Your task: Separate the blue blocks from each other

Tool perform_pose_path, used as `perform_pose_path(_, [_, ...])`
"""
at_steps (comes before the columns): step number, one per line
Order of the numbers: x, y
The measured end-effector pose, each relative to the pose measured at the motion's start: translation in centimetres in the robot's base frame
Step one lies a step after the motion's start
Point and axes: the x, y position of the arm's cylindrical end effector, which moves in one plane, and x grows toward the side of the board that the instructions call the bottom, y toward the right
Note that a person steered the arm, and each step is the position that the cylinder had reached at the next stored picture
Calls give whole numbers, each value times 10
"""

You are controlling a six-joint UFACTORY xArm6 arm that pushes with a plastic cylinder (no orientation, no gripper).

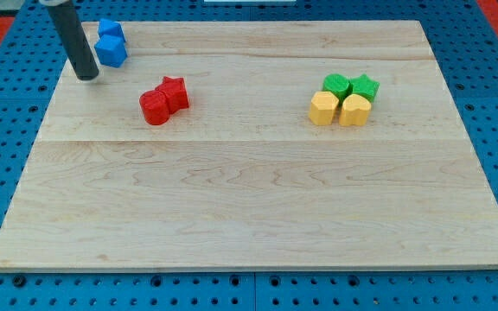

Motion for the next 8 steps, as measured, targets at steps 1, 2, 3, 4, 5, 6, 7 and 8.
perform_pose_path(1, [-42,-25])
perform_pose_path(2, [-82,-47])
perform_pose_path(3, [-111,-46])
perform_pose_path(4, [-110,-24])
perform_pose_path(5, [-95,22])
perform_pose_path(6, [-88,63])
perform_pose_path(7, [-65,39])
perform_pose_path(8, [-65,4])
